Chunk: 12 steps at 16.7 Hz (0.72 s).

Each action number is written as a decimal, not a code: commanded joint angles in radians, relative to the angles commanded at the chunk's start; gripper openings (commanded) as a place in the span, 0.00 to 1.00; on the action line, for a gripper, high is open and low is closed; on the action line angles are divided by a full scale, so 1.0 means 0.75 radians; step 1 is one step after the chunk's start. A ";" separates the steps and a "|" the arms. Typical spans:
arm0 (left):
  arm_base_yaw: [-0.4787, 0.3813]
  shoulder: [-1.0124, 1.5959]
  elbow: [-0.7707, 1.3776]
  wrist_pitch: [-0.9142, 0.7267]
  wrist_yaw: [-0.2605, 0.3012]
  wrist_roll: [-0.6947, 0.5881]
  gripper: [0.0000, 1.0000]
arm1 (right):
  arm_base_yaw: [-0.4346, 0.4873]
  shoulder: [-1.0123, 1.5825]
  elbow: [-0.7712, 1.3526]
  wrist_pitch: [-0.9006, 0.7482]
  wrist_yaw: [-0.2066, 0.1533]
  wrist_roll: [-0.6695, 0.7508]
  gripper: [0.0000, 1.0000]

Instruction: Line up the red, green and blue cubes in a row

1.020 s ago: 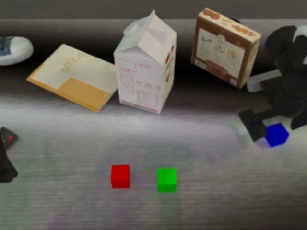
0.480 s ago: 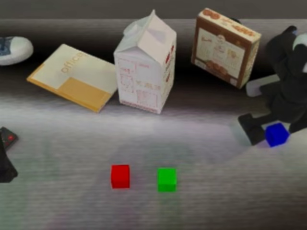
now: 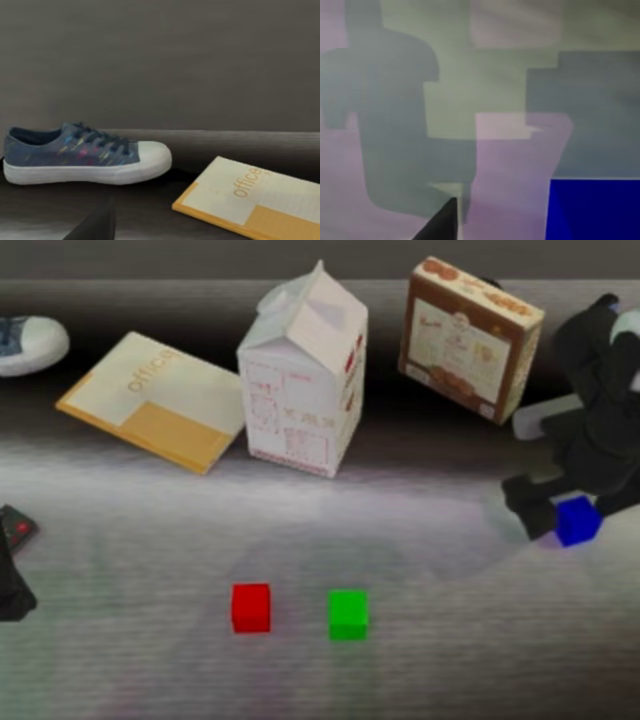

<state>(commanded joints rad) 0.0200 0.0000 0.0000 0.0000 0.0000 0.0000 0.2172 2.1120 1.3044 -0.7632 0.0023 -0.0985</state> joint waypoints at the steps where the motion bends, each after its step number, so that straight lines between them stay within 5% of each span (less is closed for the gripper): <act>1: 0.000 0.000 0.000 0.000 0.000 0.000 1.00 | 0.000 0.000 0.000 0.000 0.000 0.000 0.25; 4: 0.000 0.000 0.000 0.000 0.000 0.000 1.00 | 0.000 0.000 0.000 0.000 0.000 0.000 0.02; 12: 0.000 0.000 0.000 0.000 0.000 0.000 1.00 | 0.000 0.000 0.000 0.000 0.000 0.000 0.00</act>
<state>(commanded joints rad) 0.0200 0.0000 0.0000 0.0000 0.0000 0.0000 0.2172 2.1120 1.3044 -0.7632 0.0023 -0.0985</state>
